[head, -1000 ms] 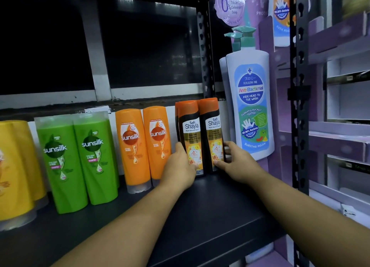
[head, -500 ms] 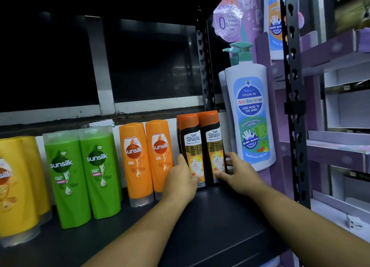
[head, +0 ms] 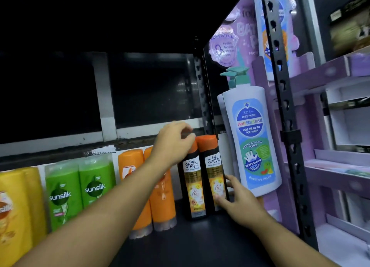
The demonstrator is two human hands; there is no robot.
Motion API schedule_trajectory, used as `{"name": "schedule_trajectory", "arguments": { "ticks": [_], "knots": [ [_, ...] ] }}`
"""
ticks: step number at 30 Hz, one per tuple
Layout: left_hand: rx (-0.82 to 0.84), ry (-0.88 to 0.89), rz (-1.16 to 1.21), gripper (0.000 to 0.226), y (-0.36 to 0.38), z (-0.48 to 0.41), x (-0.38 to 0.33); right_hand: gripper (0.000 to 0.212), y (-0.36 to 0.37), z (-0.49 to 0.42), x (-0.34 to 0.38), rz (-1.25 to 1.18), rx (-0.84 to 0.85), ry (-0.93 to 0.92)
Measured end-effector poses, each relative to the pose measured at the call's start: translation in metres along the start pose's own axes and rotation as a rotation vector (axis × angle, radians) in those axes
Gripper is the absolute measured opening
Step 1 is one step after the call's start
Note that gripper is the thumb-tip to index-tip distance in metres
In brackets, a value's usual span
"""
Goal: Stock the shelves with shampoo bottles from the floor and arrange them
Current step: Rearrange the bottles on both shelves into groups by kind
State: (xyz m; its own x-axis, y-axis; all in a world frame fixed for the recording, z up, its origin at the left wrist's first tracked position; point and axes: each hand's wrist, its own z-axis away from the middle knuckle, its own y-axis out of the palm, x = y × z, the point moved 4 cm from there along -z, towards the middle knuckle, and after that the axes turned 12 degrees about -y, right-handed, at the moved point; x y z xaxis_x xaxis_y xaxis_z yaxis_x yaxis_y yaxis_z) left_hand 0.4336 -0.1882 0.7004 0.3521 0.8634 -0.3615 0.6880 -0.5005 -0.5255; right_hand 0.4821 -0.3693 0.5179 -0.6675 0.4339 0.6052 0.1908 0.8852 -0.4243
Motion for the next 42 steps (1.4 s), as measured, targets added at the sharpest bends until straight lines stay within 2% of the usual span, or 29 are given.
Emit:
{"name": "schedule_trajectory", "arguments": {
  "ticks": [2,4,7,11,14,17,19,29,34,37,40,42],
  "knots": [
    [0.096,-0.023,-0.032,0.025,0.004,-0.034,-0.009,0.058,0.001,-0.001,-0.002,-0.019,0.002,0.001],
    [0.268,-0.081,-0.089,0.025,0.018,-0.063,-0.015,0.059,0.003,-0.002,-0.005,-0.030,0.005,-0.002],
    [0.473,-0.164,-0.231,0.038,0.038,-0.092,-0.020,0.056,0.002,-0.003,-0.006,-0.051,0.009,-0.020],
    [0.765,-0.340,-0.254,0.054,0.058,-0.102,-0.019,0.056,0.002,-0.004,-0.007,-0.051,0.013,-0.047],
    [0.894,-0.417,-0.266,0.052,0.068,-0.099,-0.017,0.054,0.003,-0.006,-0.007,-0.050,0.030,-0.061],
    [0.915,-0.362,-0.247,0.029,0.075,-0.104,-0.015,0.058,0.003,-0.006,-0.008,-0.046,0.016,-0.058],
    [0.897,-0.323,-0.218,0.023,0.077,-0.108,-0.012,0.059,0.003,-0.005,-0.009,-0.041,0.017,-0.051],
    [0.874,-0.222,-0.142,0.022,0.074,-0.113,-0.010,0.061,0.002,-0.003,-0.003,-0.049,0.053,-0.037],
    [0.908,-0.228,-0.178,0.034,0.072,-0.111,-0.014,0.060,0.002,-0.005,-0.002,-0.056,0.063,-0.032],
    [0.822,-0.254,-0.216,0.043,0.073,-0.113,-0.013,0.057,0.002,-0.005,-0.002,-0.056,0.061,-0.037],
    [0.762,-0.212,-0.202,0.039,0.069,-0.105,-0.017,0.058,0.002,-0.004,-0.001,-0.051,0.058,-0.033],
    [0.631,-0.147,-0.156,0.035,0.059,-0.097,-0.023,0.058,0.002,-0.004,-0.002,-0.054,0.041,-0.031]
  ]
}}
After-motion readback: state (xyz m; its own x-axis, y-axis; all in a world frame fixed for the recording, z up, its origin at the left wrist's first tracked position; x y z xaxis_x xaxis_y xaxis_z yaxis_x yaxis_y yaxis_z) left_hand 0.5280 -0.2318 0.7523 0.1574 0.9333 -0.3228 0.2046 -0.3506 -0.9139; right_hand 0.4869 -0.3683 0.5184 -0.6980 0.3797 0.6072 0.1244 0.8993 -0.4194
